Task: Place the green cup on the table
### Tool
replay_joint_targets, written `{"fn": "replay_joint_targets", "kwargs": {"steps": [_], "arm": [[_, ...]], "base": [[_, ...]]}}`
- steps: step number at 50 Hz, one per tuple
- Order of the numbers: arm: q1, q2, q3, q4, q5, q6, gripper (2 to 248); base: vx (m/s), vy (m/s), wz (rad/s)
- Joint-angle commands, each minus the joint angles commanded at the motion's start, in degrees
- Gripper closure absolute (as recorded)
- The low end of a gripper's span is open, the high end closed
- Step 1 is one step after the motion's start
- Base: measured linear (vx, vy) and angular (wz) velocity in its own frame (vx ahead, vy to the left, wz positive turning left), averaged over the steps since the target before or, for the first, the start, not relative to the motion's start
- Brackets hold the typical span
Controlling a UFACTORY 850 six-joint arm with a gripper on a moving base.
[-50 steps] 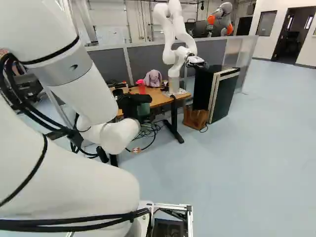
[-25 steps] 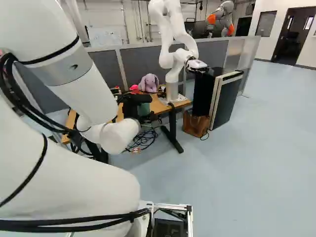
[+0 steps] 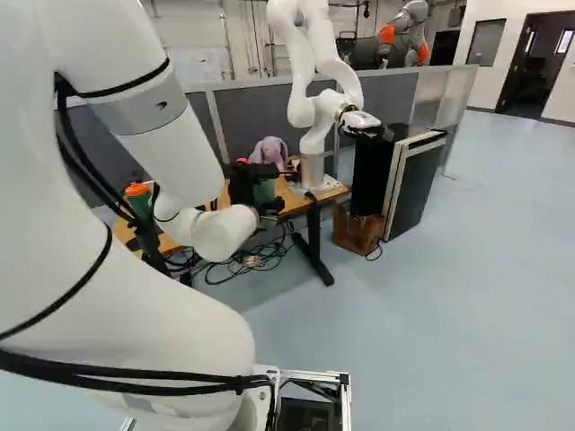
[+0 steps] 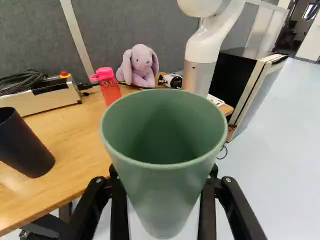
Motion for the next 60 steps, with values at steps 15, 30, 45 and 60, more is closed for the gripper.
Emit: {"fn": "replay_joint_targets", "kwargs": {"steps": [15,30,45,60], "arm": [[0.0,-3.82,-3.61,0.0,0.0,0.0,129],[0.44,-7.84,-7.57,-0.77,0.0,0.0,129],[2.53,-11.67,-11.53,-3.73,0.0,0.0,129],[4.83,-15.36,-15.5,-7.5,0.0,0.0,129]], "base": [[0.0,0.0,0.0],[0.0,0.0,0.0],[0.0,0.0,0.0],[0.0,0.0,0.0]]}}
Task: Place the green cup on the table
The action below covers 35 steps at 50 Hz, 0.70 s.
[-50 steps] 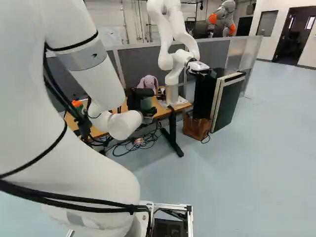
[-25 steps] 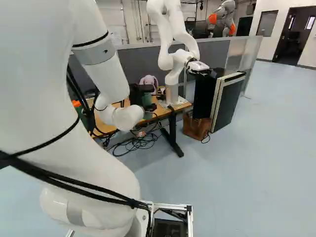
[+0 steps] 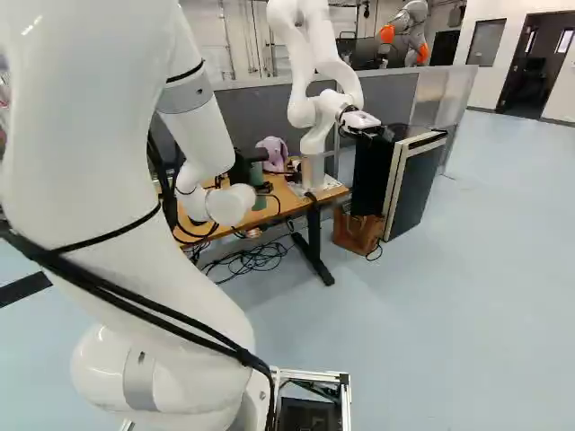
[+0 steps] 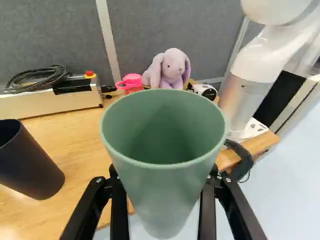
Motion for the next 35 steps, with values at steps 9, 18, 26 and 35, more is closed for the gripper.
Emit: {"fn": "replay_joint_targets", "kwargs": {"steps": [9,18,26,35], "arm": [[1.19,-3.06,-2.68,-2.36,0.12,0.0,129],[1.67,-6.83,-5.71,-3.78,0.72,0.0,129],[1.62,-10.1,-8.35,-4.52,1.45,0.0,129],[1.46,-13.64,-11.29,-5.21,3.28,0.0,129]], "base": [[0.0,0.0,0.0],[0.0,0.0,0.0],[0.0,0.0,0.0],[0.0,0.0,0.0]]}}
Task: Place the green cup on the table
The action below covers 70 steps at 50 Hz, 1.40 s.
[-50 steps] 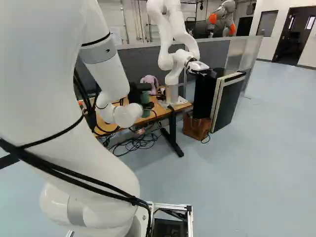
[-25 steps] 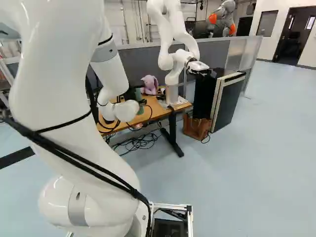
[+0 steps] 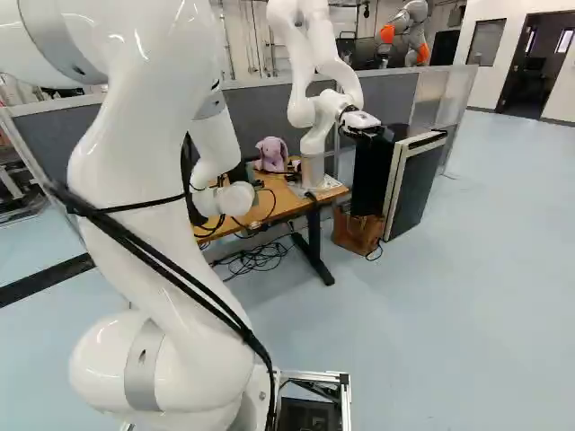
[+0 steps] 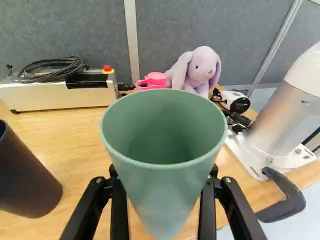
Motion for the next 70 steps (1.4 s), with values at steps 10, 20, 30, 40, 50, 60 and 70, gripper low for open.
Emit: {"fn": "replay_joint_targets", "kwargs": {"steps": [10,20,30,40,50,60,70], "arm": [[-0.13,-3.47,-2.83,-0.73,2.54,0.0,129],[-0.05,-6.03,-4.57,-1.45,5.14,0.0,129],[-0.04,-7.64,-5.11,-2.18,7.77,0.0,129],[-0.04,-9.13,-5.45,-2.57,9.17,0.0,129],[-0.04,-10.55,-5.8,-2.6,9.28,0.0,129],[-0.04,-12.04,-6.2,-2.6,9.28,0.0,129],[-0.04,-12.72,-6.39,-2.6,9.28,0.0,129]], "base": [[0.0,0.0,0.0],[0.0,0.0,0.0],[0.0,0.0,0.0],[0.0,0.0,0.0],[0.0,0.0,0.0],[0.0,0.0,0.0],[0.0,0.0,0.0]]}}
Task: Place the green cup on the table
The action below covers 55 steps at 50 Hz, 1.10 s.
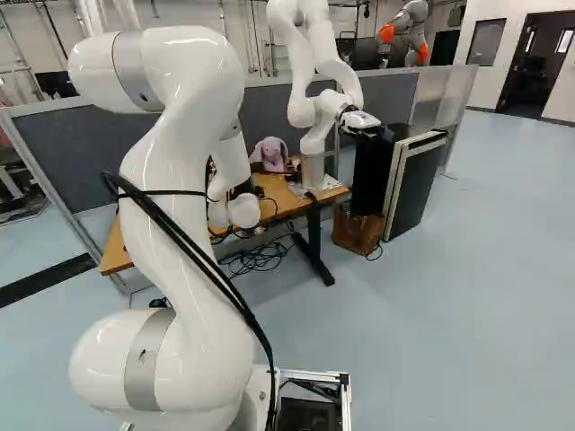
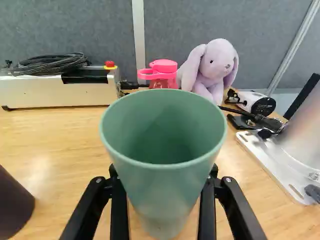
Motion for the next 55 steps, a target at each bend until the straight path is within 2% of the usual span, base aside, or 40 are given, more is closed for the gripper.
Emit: {"fn": "replay_joint_targets", "kwargs": {"steps": [16,17,21,22,26,27,32,33,42,55], "arm": [[0.0,-0.05,-0.02,0.0,0.0,0.0,122],[0.0,-0.05,-0.02,0.0,0.0,0.0,91],[0.0,-0.05,-0.02,0.0,0.0,0.0,91],[0.0,-0.05,-0.02,0.0,0.0,0.0,56],[0.0,-0.05,-0.02,0.0,0.0,0.0,56],[0.0,-0.05,-0.02,0.0,0.0,0.0,21],[0.0,-0.05,-0.02,0.0,0.0,0.0,21],[0.0,-0.05,-0.02,0.0,0.0,0.0,3],[0.01,0.63,0.3,0.0,0.0,0.0,3],[0.24,3.89,2.76,0.0,0.0,0.0,3]], "base": [[0.0,0.0,0.0],[0.0,0.0,0.0],[0.0,0.0,0.0],[0.0,0.0,0.0],[0.0,0.0,0.0],[0.0,0.0,0.0],[0.0,0.0,0.0],[0.0,0.0,0.0],[0.0,0.0,0.0],[0.0,0.0,0.0]]}}
